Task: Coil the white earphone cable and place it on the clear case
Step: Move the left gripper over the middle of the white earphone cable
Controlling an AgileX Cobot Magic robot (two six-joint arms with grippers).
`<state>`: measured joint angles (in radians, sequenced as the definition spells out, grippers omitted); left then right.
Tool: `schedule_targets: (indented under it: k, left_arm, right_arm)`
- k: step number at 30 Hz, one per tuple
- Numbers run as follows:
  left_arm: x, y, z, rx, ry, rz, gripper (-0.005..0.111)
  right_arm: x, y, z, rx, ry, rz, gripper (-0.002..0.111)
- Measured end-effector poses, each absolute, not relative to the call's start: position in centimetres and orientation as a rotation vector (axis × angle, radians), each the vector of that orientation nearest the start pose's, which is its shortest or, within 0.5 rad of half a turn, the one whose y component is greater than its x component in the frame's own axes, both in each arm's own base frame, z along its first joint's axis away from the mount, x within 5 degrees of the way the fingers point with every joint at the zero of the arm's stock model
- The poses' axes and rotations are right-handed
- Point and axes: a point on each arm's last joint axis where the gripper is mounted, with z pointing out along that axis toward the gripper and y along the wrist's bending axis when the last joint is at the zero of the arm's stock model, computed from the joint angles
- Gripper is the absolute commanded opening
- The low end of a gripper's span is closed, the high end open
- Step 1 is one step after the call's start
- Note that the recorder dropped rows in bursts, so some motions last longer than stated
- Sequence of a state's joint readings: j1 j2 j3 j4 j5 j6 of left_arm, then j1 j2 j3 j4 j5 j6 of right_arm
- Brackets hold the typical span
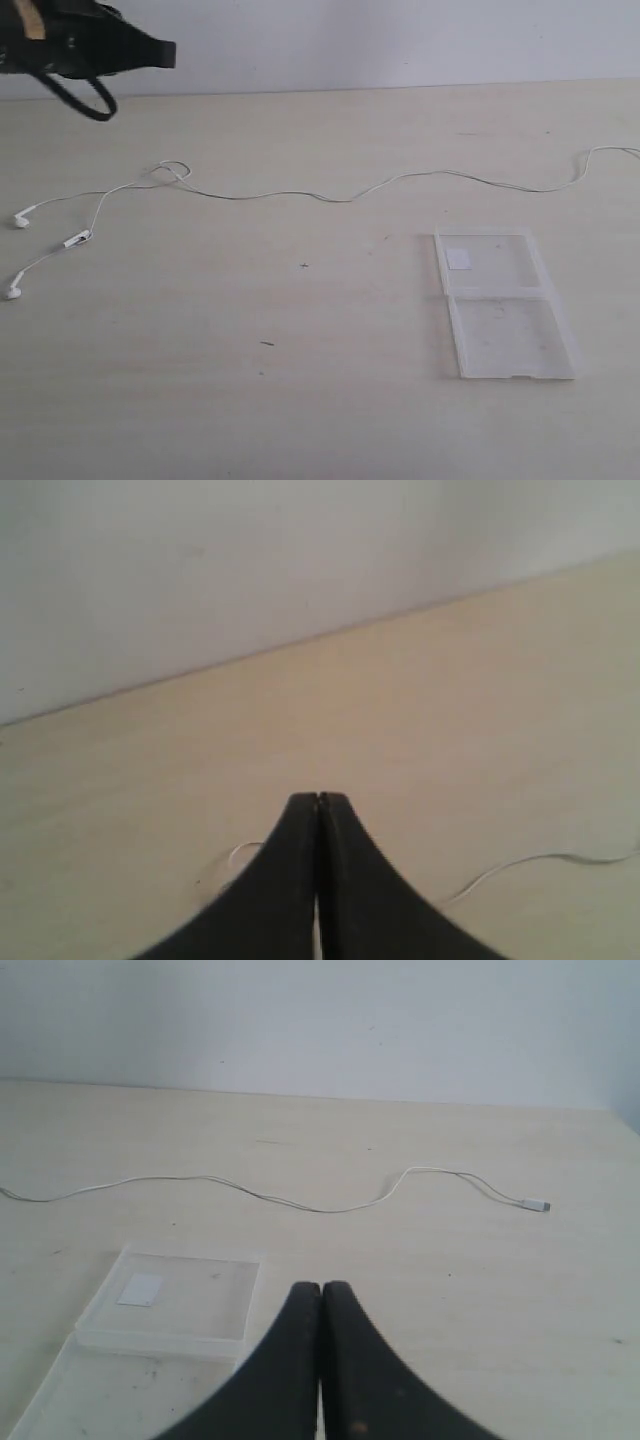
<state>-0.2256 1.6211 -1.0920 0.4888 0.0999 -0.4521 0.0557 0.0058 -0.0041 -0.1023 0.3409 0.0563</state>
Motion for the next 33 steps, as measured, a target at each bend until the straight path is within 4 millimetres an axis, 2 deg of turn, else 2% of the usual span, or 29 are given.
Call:
schedule_targets:
  k: [3,4,5,6,7,8,11,13,17,21,26,29,33]
  left_arm:
    - [38.0,-10.2,27.2,0.368,2.194,0.073,0.0]
    - [39.0,-11.8,27.8,0.479,2.227,0.131,0.0]
    - [39.5,-12.8,28.3,0.543,2.235,0.14,0.0]
    - [40.3,-14.6,29.2,0.68,2.251,0.12,0.0]
    - [40.6,-15.5,29.8,0.739,2.247,0.098,0.0]
    - [41.3,-16.9,30.2,0.894,2.264,0.036,0.0]
    - [42.7,-18.5,29.0,1.157,2.318,-0.029,0.0]
    - [44.2,-19.3,26.5,1.383,2.367,-0.025,0.0]
    - [46.5,-20.1,22.0,1.617,2.312,0.014,0.0]
    - [48.1,-20.8,18.6,1.725,2.263,0.024,0.006]
    - [48.6,-21.9,17.6,1.759,2.221,0.045,0.011]
    - [48.2,-23.5,17.3,1.79,2.189,0.043,0.017]
    - [47.3,-25.4,16.5,1.853,2.156,0.067,0.033]
  right_arm:
    - [5.4,0.0,18.4,-0.063,1.823,-0.02,0.0]
    - [5.4,0.0,18.4,-0.063,1.823,-0.02,0.0]
    - [5.4,0.0,18.4,-0.063,1.823,-0.02,0.0]
    - [5.4,0.0,18.4,-0.063,1.823,-0.02,0.0]
    - [5.4,0.0,18.4,-0.063,1.823,-0.02,0.0]
    - [5.4,0.0,18.4,-0.063,1.823,-0.02,0.0]
    - [5.4,0.0,18.4,-0.063,1.823,-0.02,0.0]
    - [5.4,0.0,18.4,-0.063,1.823,-0.02,0.0]
    - [5.4,0.0,18.4,-0.063,1.823,-0.02,0.0]
    - [5.4,0.0,18.4,-0.063,1.823,-0.02,0.0]
    - [5.4,0.0,18.4,-0.063,1.823,-0.02,0.0]
    - [5.4,0.0,18.4,-0.063,1.823,-0.02,0.0]
    - [5.4,0.0,18.4,-0.063,1.823,-0.02,0.0]
